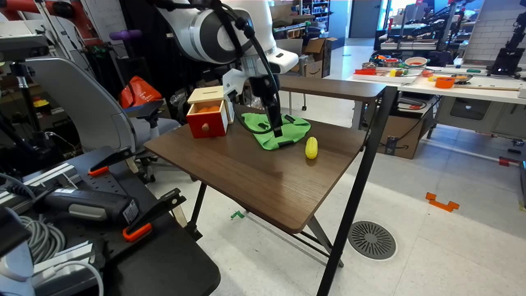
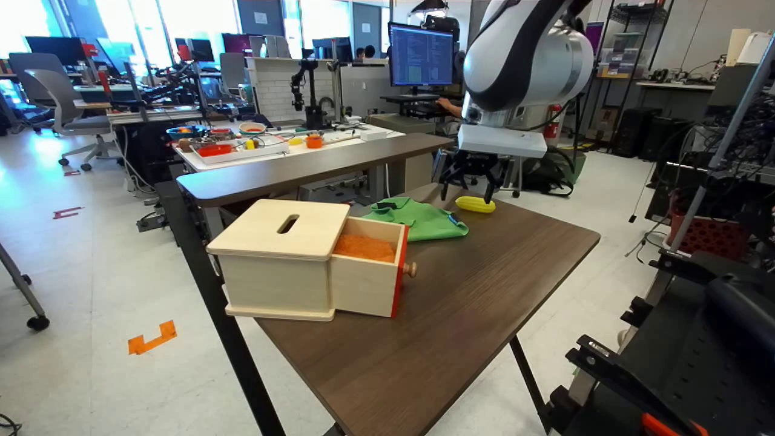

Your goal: Fold the green towel, then move the maize cob to the left

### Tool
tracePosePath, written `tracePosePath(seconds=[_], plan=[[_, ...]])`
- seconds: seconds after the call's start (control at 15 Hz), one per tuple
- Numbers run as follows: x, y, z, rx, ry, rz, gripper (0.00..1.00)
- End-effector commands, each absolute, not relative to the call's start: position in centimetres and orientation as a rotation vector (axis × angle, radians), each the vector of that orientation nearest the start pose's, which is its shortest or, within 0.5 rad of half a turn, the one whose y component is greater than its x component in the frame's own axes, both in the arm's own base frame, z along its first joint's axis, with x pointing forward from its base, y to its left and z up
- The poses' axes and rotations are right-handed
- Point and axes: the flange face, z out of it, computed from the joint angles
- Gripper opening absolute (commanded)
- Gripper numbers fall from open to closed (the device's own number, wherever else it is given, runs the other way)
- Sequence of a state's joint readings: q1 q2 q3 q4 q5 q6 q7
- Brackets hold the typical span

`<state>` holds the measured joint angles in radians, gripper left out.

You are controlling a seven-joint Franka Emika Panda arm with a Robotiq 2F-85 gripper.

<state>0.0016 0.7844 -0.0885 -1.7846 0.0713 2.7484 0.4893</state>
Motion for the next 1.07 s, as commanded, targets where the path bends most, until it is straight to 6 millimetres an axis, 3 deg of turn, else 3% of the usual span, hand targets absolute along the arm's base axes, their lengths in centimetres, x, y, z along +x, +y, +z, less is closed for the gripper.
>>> tracePosePath(seconds=[0.0,0.33,0.4,0.53,0.73,1.0], plan=[[68.0,-5.5,10.8,-2.961,0.983,-0.327,1.0],[68.6,-5.5,7.5,-2.951,1.025,-0.277,1.0],[68.6,-5.6,7.1,-2.946,1.039,-0.276,0.75],[68.7,-6.0,6.6,-2.942,1.056,-0.273,0.66],[68.4,-6.7,7.5,-2.935,1.088,-0.294,0.41],[66.4,-7.0,8.4,-2.936,1.103,-0.282,0.12]])
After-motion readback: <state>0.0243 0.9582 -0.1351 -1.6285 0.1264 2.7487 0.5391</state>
